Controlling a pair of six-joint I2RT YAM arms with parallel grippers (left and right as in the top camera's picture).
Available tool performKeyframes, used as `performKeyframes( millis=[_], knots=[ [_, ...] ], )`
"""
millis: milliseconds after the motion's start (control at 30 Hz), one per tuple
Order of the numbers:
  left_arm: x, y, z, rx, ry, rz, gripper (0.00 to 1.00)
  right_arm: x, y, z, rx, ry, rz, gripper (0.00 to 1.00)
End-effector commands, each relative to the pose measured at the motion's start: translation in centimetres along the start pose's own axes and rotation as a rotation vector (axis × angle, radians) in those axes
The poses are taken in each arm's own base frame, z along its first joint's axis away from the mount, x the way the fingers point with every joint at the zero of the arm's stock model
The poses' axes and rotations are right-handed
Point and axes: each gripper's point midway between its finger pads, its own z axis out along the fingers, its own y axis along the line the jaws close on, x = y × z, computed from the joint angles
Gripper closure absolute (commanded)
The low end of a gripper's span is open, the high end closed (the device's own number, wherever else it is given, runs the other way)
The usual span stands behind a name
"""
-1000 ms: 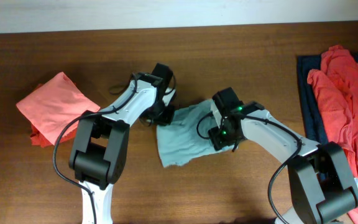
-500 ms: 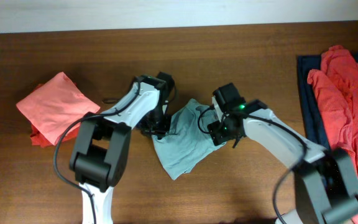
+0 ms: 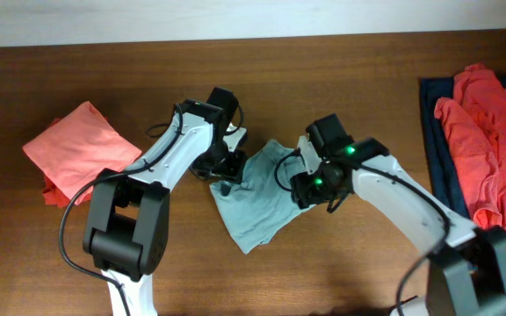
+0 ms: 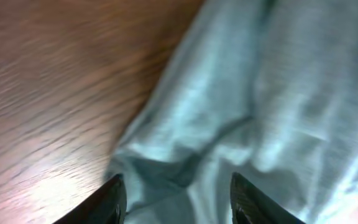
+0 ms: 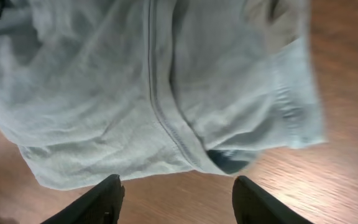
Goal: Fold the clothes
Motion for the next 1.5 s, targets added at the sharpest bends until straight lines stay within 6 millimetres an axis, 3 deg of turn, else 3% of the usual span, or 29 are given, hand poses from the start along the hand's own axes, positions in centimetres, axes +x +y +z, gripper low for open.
performKeyframes(
  millis=[0,167,567,733,1033,1233,1333,1400,1467],
  knots=[
    [0.0,-1.5,-0.7,0.081,-0.022,0.133,0.46,1.1,1.2,1.4,-0.084,0.068,0.027,0.38],
    [0.0,-3.0,-0.9,0.165,-0.031,0.193,0.47,1.5,1.6,2.0,-0.109,0.095,0.034,0.38],
    [0.7,-3.1,-0.6,0.163,-0.005,0.235,0.58,1.3,1.8,2.9,-0.093,0.068,0.0,0.39],
    [1.7,-3.2,0.2,0.166,0.026,0.237,0.53,1.7,1.5,3.7,-0.094,0.062,-0.002,0.38],
    [2.4,-3.8,1.1,0.218,0.035,0.233,0.54,1.7,0.5,6.1,-0.066,0.092,0.007,0.42],
    [2.5,-4.4,0.9,0.253,0.032,0.251,0.63,3.8,-1.1,9.5,-0.024,0.214,0.042,0.47],
    [2.5,-4.3,1.0,0.25,0.033,0.255,0.66,3.9,-1.2,9.9,-0.022,0.224,0.045,0.48],
    [2.5,-4.3,1.0,0.25,0.032,0.273,0.74,3.7,-1.1,9.9,-0.024,0.215,0.043,0.48],
    [2.5,-4.3,1.1,0.25,0.031,0.273,0.93,3.7,-1.1,9.9,-0.024,0.214,0.042,0.48]
  ],
)
